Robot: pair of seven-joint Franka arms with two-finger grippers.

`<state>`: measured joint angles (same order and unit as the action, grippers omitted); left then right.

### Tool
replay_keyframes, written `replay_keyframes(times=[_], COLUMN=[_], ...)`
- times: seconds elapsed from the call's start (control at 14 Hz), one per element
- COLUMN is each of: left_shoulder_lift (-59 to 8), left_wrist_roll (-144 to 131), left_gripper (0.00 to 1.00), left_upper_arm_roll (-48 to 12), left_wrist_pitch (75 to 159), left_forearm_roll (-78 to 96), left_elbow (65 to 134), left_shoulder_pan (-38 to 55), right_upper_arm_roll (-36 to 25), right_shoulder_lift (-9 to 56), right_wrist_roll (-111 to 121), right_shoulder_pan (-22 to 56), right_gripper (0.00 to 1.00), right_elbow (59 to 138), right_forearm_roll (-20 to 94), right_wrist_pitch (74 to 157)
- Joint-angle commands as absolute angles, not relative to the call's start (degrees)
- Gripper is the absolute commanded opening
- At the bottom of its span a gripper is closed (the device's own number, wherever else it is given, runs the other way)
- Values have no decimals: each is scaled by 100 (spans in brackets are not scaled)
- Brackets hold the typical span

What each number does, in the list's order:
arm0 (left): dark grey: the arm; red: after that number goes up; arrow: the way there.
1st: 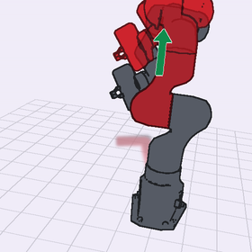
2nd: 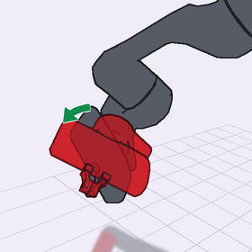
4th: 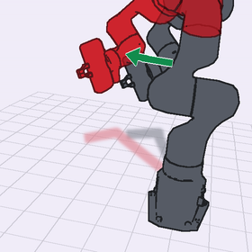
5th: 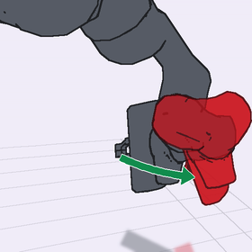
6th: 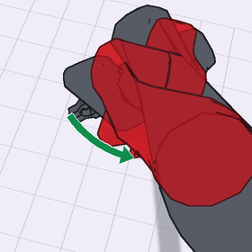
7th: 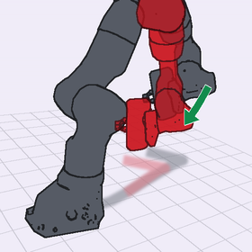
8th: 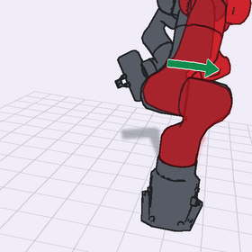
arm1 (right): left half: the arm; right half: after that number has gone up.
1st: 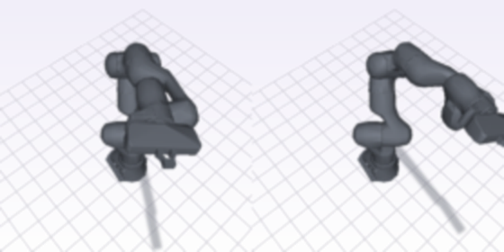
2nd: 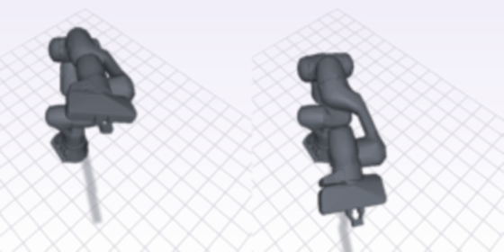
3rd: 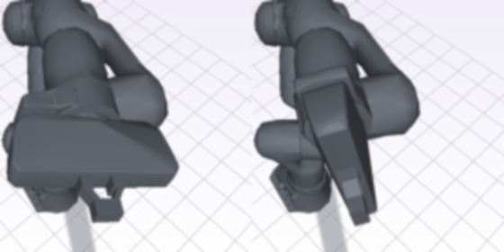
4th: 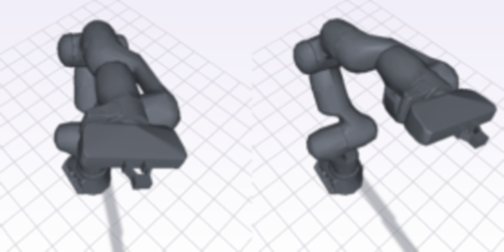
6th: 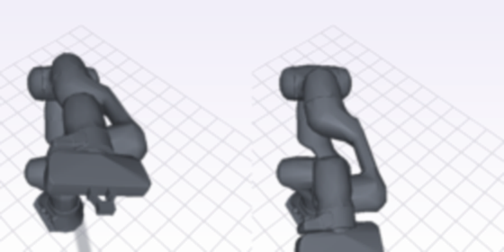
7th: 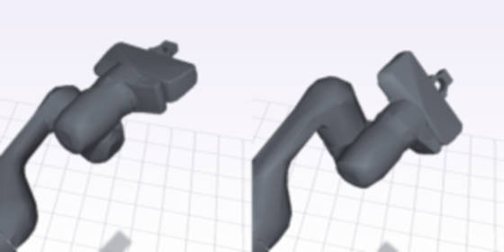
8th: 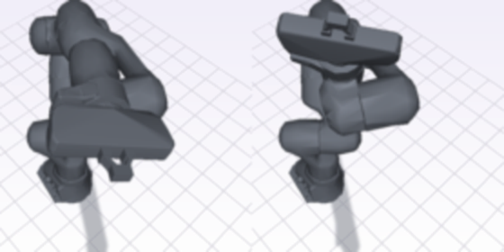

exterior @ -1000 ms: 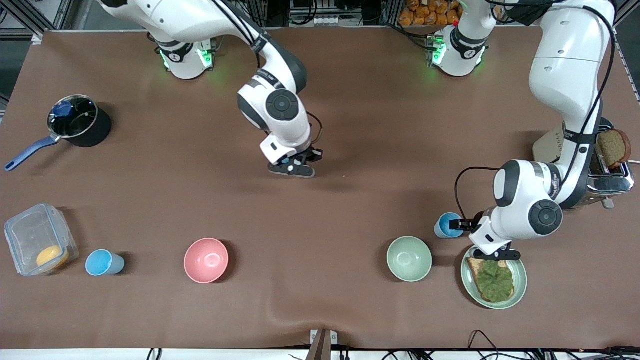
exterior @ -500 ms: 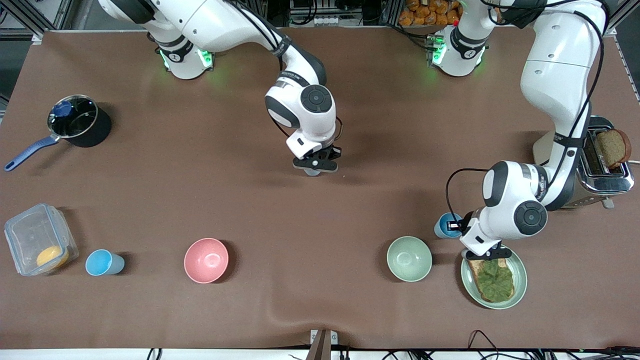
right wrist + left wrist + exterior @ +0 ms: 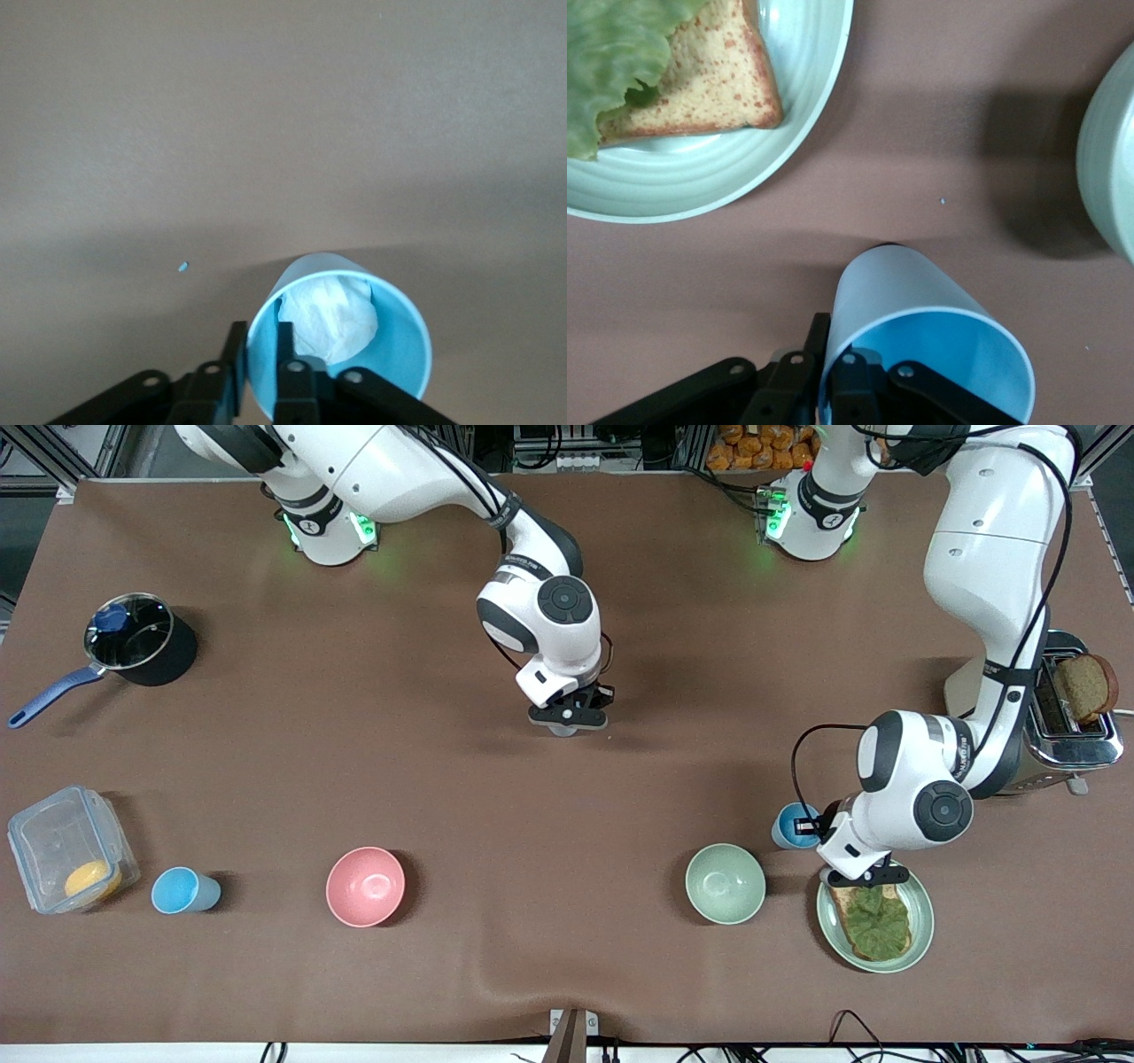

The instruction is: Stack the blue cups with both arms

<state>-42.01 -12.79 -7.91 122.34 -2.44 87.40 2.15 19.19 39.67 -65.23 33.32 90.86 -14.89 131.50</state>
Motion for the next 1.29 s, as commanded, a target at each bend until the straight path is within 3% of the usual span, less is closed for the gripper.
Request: replay_keyframes(times=[0.0, 0.21, 0.36, 0.64, 0.93, 1.21], left_shoulder_lift=[-4219, -4219, -4219, -4219, -4219, -4219], left_wrist_roll=[-1389, -1389, -1389, -1406, -1406, -1415], left_gripper=[0, 0, 0, 0, 0, 0], left_upper_arm_roll=[-791, -791, -791, -791, -791, -791], left_wrist_pitch=[12252, 12252, 12252, 12252, 12252, 12252], left_forearm_roll=[-378, -378, -378, -378, -378, -378], left_elbow=[8701, 8701, 8701, 8701, 8701, 8701], left_shoulder_pan=[211, 211, 211, 220, 220, 220], right_upper_arm_roll=[1934, 1942, 1977, 1925, 1592, 494], right_shoulder_lift=[3518, 2754, 1912, 653, -33, -88], right_wrist_roll=[-6583, -6225, -5401, -3914, -2159, -1033], right_shoulder_pan=[3069, 2726, 2200, 1241, 353, 299], right_gripper=[100, 100, 100, 100, 100, 100], right_elbow=[9131, 9403, 9877, 9897, 9713, 9001], right_forearm_roll=[-1346, -705, -231, 220, 220, 141], right_wrist_pitch=[13166, 13096, 12816, 11183, 10207, 9493])
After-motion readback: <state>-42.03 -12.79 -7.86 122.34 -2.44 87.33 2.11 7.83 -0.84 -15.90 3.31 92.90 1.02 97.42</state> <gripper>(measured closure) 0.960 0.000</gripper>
